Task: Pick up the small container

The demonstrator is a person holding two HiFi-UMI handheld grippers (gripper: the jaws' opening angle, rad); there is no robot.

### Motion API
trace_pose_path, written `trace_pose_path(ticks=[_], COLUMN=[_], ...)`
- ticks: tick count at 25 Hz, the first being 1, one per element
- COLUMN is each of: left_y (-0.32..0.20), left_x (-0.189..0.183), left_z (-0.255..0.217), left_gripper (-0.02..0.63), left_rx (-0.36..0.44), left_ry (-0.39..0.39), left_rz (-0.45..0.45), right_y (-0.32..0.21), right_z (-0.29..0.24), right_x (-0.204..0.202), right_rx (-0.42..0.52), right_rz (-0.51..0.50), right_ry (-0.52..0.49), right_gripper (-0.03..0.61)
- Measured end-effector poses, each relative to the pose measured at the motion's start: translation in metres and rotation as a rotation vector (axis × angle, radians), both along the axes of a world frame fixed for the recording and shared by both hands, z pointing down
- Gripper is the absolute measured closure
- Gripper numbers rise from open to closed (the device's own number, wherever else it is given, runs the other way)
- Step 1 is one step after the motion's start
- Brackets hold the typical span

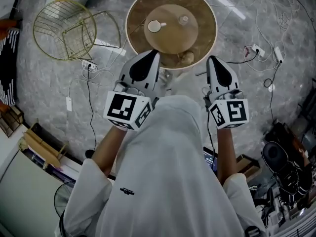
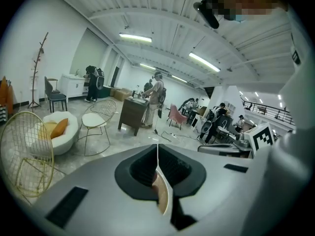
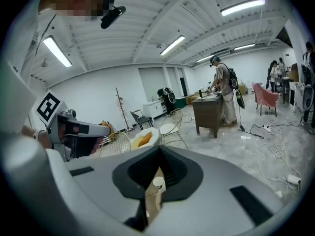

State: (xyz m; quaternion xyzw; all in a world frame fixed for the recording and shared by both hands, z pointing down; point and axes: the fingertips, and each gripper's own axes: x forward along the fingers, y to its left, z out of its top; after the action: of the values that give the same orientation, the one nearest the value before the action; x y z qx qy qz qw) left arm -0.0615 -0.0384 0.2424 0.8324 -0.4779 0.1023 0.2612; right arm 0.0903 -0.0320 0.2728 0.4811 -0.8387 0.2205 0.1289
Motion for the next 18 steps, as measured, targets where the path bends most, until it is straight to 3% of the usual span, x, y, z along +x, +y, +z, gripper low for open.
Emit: trace_pose_path(ticks=[18], left_y=[-0.044], left_x=[0.036], left_z=[0.097], left_gripper=[0.589], left_rx=[-0.153], left_ry=[-0.087], left_rz=[-0.001], right_y=[-0.073], right_z=[0.116], right_x=[0.008], right_rx=[-0.048], right_rz=[-0.161], right_ry=[0.025], right_gripper=[0.572])
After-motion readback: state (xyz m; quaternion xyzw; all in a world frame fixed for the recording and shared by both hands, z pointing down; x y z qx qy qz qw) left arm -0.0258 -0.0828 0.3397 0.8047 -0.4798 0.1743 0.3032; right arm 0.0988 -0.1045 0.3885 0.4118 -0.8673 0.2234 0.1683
